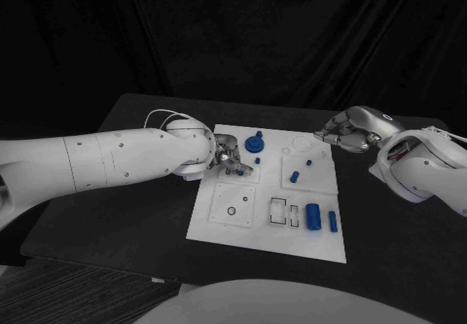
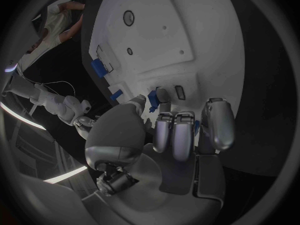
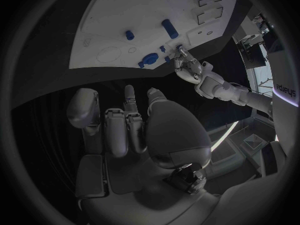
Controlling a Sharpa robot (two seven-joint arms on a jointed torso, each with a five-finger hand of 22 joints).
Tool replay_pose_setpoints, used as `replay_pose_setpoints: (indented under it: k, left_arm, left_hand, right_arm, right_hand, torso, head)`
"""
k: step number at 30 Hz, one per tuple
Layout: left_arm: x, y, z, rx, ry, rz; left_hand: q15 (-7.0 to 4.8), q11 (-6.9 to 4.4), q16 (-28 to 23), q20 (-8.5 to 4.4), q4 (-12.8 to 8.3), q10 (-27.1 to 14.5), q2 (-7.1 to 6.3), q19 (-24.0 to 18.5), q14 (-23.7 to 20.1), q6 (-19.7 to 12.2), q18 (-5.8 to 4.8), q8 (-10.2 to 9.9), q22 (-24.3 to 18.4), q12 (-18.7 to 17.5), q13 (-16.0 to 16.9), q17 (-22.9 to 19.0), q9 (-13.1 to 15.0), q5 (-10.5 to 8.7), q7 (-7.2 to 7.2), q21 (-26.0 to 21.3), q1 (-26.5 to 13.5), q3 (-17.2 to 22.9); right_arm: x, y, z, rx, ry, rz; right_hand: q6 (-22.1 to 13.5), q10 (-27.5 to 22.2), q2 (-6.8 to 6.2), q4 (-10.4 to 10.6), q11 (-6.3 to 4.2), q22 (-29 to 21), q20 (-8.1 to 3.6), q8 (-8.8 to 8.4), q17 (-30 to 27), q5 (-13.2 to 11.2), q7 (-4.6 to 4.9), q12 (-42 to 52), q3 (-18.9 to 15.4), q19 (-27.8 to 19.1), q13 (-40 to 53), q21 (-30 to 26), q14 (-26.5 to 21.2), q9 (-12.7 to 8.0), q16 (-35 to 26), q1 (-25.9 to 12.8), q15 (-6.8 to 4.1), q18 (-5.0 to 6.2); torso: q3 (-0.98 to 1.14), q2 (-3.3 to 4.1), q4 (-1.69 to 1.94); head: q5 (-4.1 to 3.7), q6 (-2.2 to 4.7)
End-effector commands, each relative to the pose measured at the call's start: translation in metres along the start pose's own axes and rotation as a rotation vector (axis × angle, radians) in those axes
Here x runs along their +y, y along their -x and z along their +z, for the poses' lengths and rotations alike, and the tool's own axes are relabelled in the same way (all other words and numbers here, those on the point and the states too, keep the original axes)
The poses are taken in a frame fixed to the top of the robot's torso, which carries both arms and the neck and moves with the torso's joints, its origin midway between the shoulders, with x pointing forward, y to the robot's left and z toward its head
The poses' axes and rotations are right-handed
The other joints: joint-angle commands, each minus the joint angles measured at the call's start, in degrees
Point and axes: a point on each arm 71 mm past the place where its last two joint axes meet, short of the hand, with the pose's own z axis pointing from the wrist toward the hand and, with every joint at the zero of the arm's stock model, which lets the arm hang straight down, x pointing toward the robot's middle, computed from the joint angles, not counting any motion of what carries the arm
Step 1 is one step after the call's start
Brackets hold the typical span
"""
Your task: Assemble the parts on the task board
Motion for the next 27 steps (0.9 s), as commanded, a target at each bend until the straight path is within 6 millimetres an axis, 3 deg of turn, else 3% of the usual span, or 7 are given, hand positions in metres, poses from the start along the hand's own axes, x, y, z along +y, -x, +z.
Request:
replay_pose_setpoints:
  k: [1,12,17,19,21,23,27]
  left_arm:
    - [-0.0002,-0.0029,0.0005,0.013,-0.002,0.0]
    - [-0.0004,-0.0026,0.0006,0.008,-0.003,-0.002]
    - [-0.0009,-0.002,0.0005,-0.003,-0.008,-0.007]
    - [-0.0012,-0.0017,0.0004,-0.008,-0.011,-0.009]
    - [-0.0014,-0.0016,0.0004,-0.009,-0.012,-0.01]
    - [-0.0015,-0.0016,0.0004,-0.01,-0.013,-0.01]
    - [-0.0016,-0.0016,0.0005,-0.009,-0.013,-0.01]
  left_hand:
    - [-0.41,-0.37,-0.2,-0.19,0.1,4.4,0.39,0.5,5.7,0.6,0.42,0.5,10.7,-0.6,12.0,13.6,1.1,-0.73,0.1,-0.8,-1.1,-2.1]
    - [-0.6,-0.58,-0.1,-0.36,0.1,4.5,1.17,0.6,5.8,-0.2,0.39,3.2,10.8,-0.4,12.2,13.8,4.5,-1.09,-0.14,-0.6,-0.8,-4.3]
    - [-0.64,-0.63,0.0,-0.39,0.1,4.7,1.34,0.7,5.9,0.9,0.35,5.9,10.8,-0.2,12.4,14.0,5.4,-1.08,-0.21,-0.5,-0.8,-4.6]
    - [-0.68,-0.7,0.2,-0.43,0.1,4.8,1.47,0.9,6.0,1.7,0.3,7.9,10.9,0.0,12.5,14.3,5.8,-0.98,-0.28,-0.2,-0.6,-4.8]
    - [-0.69,-0.71,0.2,-0.44,0.0,4.8,1.49,0.9,6.0,1.8,0.28,8.2,10.9,0.0,12.6,14.4,5.8,-0.95,-0.3,-0.1,-0.6,-4.9]
    - [-0.78,-0.81,0.4,-0.52,0.0,5.0,1.64,1.1,6.2,2.6,0.24,10.6,11.0,0.3,12.8,14.7,6.2,-0.87,-0.42,0.1,-0.4,-5.3]
    - [-0.88,-0.93,0.5,-0.6,0.1,5.0,1.83,1.1,6.2,3.5,0.23,13.0,11.0,0.3,12.9,14.8,6.5,-0.85,-0.57,0.2,-0.3,-5.7]
  right_arm:
    - [-0.0012,-0.0008,-0.0005,0.0,-0.013,-0.002]
    - [-0.0012,-0.0009,-0.0004,0.0,-0.013,-0.003]
    - [-0.0015,-0.0008,-0.0007,0.0,-0.014,-0.003]
    - [-0.0017,-0.0007,-0.0008,0.0,-0.014,-0.003]
    - [-0.0018,-0.0007,-0.0009,0.0,-0.014,-0.003]
    - [-0.0018,-0.0007,-0.0009,0.0,-0.014,-0.003]
    - [-0.0019,-0.0006,-0.0011,0.0,-0.015,-0.003]
  right_hand:
    - [-0.6,5.9,0.11,0.1,-0.03,7.8,-0.04,0.87,7.9,1.1,0.12,1.0,-2.1,-0.4,15.2,-1.1,4.0,0.7,-0.9,0.8,-0.08,0.66]
    - [-0.6,5.9,0.11,0.1,-0.03,7.8,-0.04,0.87,7.9,1.1,0.12,1.0,-2.1,-0.4,15.2,-1.1,4.0,0.7,-0.9,0.8,-0.08,0.66]
    - [-0.6,5.9,0.11,0.1,-0.03,7.8,-0.04,0.87,7.9,1.1,0.12,1.0,-2.1,-0.4,15.2,-1.1,4.0,0.7,-0.9,0.8,-0.08,0.66]
    - [-0.6,5.9,0.11,0.1,-0.03,7.8,-0.04,0.87,7.9,1.1,0.12,1.0,-2.1,-0.4,15.2,-1.1,4.0,0.7,-0.9,0.8,-0.08,0.66]
    - [-0.6,5.9,0.11,0.1,-0.03,7.8,-0.04,0.87,7.9,1.1,0.12,1.0,-2.1,-0.4,15.2,-1.1,4.0,0.7,-0.9,0.8,-0.08,0.66]
    - [-0.6,5.9,0.11,0.1,-0.03,7.8,-0.04,0.87,7.9,1.1,0.12,1.0,-2.1,-0.4,15.2,-1.1,4.0,0.7,-0.9,0.8,-0.08,0.66]
    - [-0.6,5.9,0.11,0.1,-0.03,7.8,-0.04,0.87,7.9,1.1,0.12,1.0,-2.1,-0.4,15.2,-1.1,4.0,0.7,-0.9,0.8,-0.08,0.66]
  torso:
    - [0.03,0.0,-0.02]
    - [-0.02,0.04,-0.01]
    - [0.01,0.02,0.03]
    - [0.02,0.02,0.04]
    - [0.01,0.04,0.04]
    - [-0.01,0.03,0.03]
    - [-0.01,0.03,0.01]
  head:
    - [0.0,-0.01]
    - [0.0,-0.01]
    - [-0.05,-0.01]
    - [-0.05,-0.01]
    - [-0.02,-0.01]
    - [0.0,-0.01]
    - [-0.04,-0.01]
